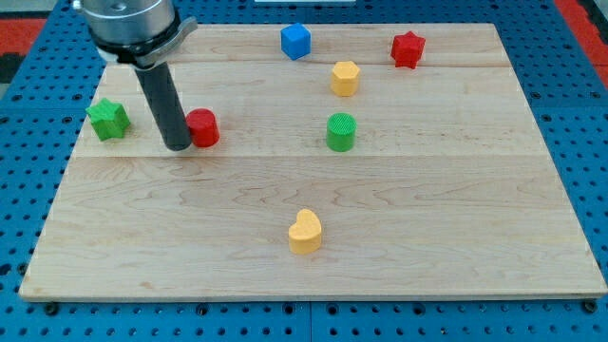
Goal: Move the red circle to the left of the red star
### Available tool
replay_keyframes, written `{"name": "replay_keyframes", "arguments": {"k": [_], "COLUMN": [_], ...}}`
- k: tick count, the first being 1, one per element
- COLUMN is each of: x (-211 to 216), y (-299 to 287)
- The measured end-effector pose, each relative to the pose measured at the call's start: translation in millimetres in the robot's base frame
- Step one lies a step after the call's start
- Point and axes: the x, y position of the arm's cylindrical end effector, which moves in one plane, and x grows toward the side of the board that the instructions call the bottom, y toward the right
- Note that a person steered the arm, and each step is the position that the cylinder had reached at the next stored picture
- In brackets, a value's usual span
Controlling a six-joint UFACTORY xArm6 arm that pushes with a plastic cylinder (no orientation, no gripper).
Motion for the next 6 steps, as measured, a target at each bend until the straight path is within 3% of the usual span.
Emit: {"name": "replay_keyframes", "arguments": {"k": [2,3,5,6], "x": [-102.5,-103.9,-146.1,-146.0], "y": [114.9,125.2,189.3,241.8]}}
